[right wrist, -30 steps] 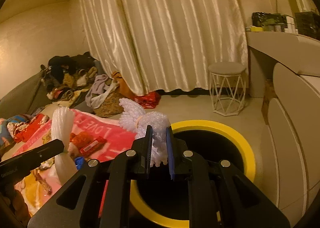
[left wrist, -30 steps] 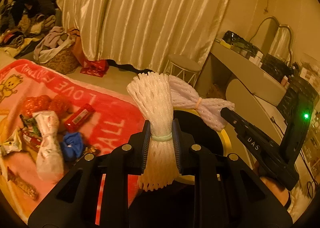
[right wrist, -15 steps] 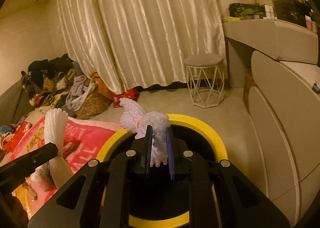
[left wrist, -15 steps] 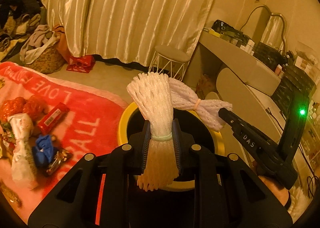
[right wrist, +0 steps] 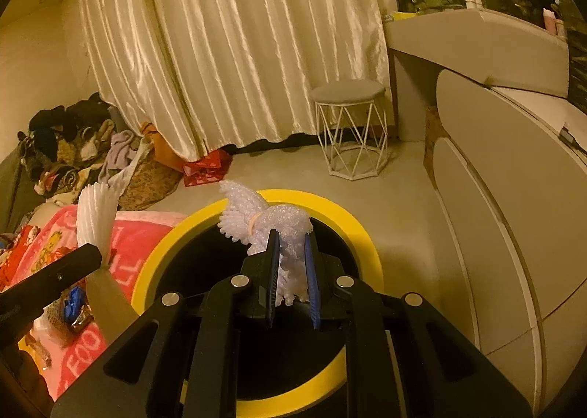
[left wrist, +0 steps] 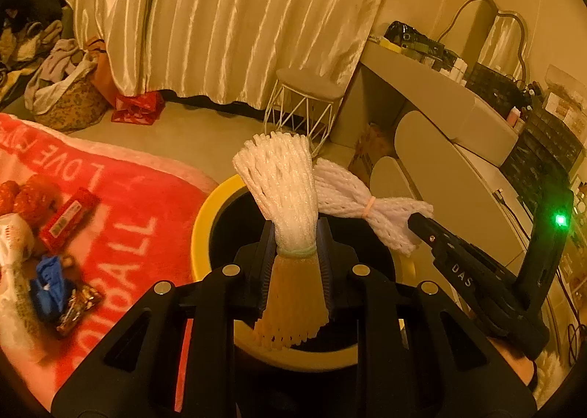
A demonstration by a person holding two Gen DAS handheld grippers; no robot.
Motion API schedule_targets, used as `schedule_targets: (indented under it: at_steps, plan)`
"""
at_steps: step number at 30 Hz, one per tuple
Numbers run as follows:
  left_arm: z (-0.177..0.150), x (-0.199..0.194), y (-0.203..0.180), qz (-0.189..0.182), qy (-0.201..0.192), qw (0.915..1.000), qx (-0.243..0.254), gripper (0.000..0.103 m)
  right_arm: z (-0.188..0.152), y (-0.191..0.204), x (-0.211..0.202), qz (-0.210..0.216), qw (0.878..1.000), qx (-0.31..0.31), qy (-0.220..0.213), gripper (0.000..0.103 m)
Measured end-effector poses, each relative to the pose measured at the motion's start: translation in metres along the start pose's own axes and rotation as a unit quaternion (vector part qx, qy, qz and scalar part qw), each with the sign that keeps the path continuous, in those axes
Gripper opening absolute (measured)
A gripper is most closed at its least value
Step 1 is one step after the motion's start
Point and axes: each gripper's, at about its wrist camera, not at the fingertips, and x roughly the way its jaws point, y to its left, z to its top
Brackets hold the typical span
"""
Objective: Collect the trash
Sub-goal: 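Open both grippers to drop the foam nets and plastic bag into the bin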
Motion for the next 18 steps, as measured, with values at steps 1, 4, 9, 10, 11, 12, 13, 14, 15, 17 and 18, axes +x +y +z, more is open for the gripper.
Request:
schedule_targets:
  at_steps: [1, 4, 9, 10, 11, 12, 13, 14, 15, 17, 18]
  plan:
    - [0.0, 0.003, 0.001, 0.002, 0.0, 1.0, -0.001, 0.019, -0.001, -0.001, 0.001, 0.0, 1.0, 0.003, 0.003, 0.016]
    - [0.002, 0.011, 0.007, -0.001, 0.004, 0.9999, -0.012, 0.049, -0.003, -0.005, 0.008, -0.002, 1.0, 0.015, 0.02, 0.039]
    - [0.002, 0.005, 0.017, 0.006, -0.005, 0.9996, -0.025, 0.089, -0.003, -0.004, 0.007, -0.008, 1.0, 0.018, 0.011, 0.058]
    - [0.001, 0.003, 0.017, 0.005, -0.007, 0.9996, -0.026, 0.091, -0.002, -0.002, 0.007, -0.008, 1.0, 0.015, 0.008, 0.06]
    - [0.001, 0.0, 0.019, 0.006, -0.008, 0.9996, -0.025, 0.091, -0.003, 0.001, 0.006, -0.006, 1.0, 0.011, 0.004, 0.062]
    - [-0.001, -0.003, 0.019, 0.007, -0.009, 0.9996, -0.024, 0.091, -0.003, 0.002, 0.005, -0.004, 1.0, 0.008, 0.001, 0.063]
    - [-0.002, -0.006, 0.021, 0.009, -0.009, 0.9996, -0.024, 0.091, -0.003, 0.005, 0.003, -0.002, 1.0, 0.005, -0.003, 0.064]
    - [-0.003, -0.008, 0.021, 0.011, -0.01, 0.9996, -0.023, 0.091, -0.003, 0.007, 0.002, 0.001, 1.0, 0.002, -0.005, 0.065]
    - [-0.004, -0.011, 0.023, 0.013, -0.012, 0.9996, -0.023, 0.091, -0.002, 0.007, 0.002, 0.005, 1.0, 0.001, -0.007, 0.065]
    - [-0.004, -0.017, 0.025, 0.02, -0.018, 0.9993, -0.025, 0.091, -0.002, 0.011, -0.001, 0.012, 1.0, -0.005, -0.011, 0.066]
    - [-0.004, -0.019, 0.028, 0.023, -0.02, 0.9992, -0.026, 0.091, -0.001, 0.014, -0.003, 0.017, 1.0, -0.009, -0.013, 0.067]
